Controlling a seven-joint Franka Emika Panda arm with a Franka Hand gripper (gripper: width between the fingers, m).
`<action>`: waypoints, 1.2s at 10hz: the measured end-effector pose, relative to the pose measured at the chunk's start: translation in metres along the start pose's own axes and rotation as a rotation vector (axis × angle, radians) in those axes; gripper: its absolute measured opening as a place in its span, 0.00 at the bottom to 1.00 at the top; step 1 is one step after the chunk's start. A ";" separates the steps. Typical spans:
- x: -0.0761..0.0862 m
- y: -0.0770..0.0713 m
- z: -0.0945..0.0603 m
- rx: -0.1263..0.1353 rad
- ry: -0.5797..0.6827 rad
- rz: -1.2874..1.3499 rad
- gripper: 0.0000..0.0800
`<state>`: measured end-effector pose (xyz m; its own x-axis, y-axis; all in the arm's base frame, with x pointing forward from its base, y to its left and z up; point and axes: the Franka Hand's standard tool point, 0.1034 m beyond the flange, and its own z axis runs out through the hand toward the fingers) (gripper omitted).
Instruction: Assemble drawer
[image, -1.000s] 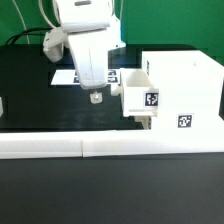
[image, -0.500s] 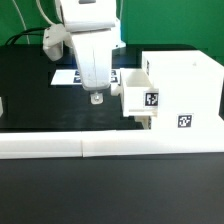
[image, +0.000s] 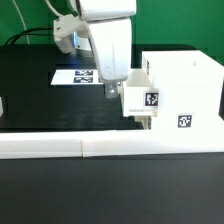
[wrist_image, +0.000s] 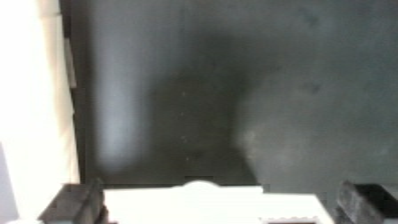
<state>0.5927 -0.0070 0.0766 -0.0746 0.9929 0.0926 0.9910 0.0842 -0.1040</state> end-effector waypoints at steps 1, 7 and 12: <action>0.009 0.001 0.001 0.001 0.004 -0.002 0.81; 0.046 0.004 0.009 -0.008 0.008 0.054 0.81; 0.003 -0.025 0.010 0.006 -0.006 0.047 0.81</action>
Offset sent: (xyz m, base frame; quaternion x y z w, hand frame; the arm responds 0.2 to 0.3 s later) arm 0.0040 0.0368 -0.0036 -0.0200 0.0000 0.0176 0.9996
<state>0.5666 -0.0057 0.0697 -0.0290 0.9962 0.0820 0.9927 0.0383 -0.1141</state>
